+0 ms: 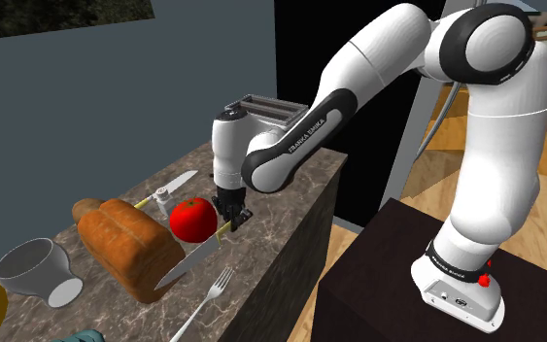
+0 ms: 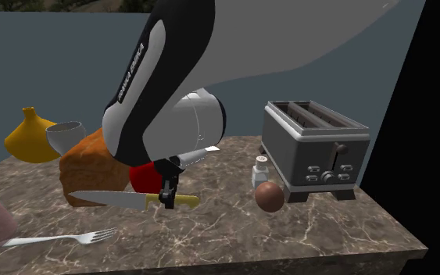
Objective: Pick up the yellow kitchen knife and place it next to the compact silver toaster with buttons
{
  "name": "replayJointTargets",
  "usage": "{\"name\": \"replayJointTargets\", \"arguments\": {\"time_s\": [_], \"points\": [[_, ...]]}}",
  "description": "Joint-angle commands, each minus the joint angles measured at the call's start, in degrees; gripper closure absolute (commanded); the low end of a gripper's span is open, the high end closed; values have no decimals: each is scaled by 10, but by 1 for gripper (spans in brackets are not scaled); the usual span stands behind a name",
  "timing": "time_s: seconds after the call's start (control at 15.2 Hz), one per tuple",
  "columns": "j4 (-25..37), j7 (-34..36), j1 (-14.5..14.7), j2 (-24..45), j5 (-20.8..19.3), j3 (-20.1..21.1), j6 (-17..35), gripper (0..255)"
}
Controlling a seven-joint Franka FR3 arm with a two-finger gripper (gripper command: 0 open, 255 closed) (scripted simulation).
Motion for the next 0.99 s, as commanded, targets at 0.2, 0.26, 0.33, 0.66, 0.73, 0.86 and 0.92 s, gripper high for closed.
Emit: {"name": "replayJointTargets", "arguments": {"time_s": [0.2, 0.26, 0.33, 0.66, 0.73, 0.86, 0.92], "points": [[6, -14, -11, -22, 25, 15, -27, 255], [9, -17, -14, -28, 30, 17, -33, 255], [11, -21, -16, -33, 35, 20, -40, 255], [25, -35, -27, -58, 60, 32, -72, 255], [28, -38, -29, -63, 65, 33, -79, 255], [35, -44, -32, -72, 74, 37, -93, 255], [39, -46, -34, -77, 78, 38, -100, 255]]}}
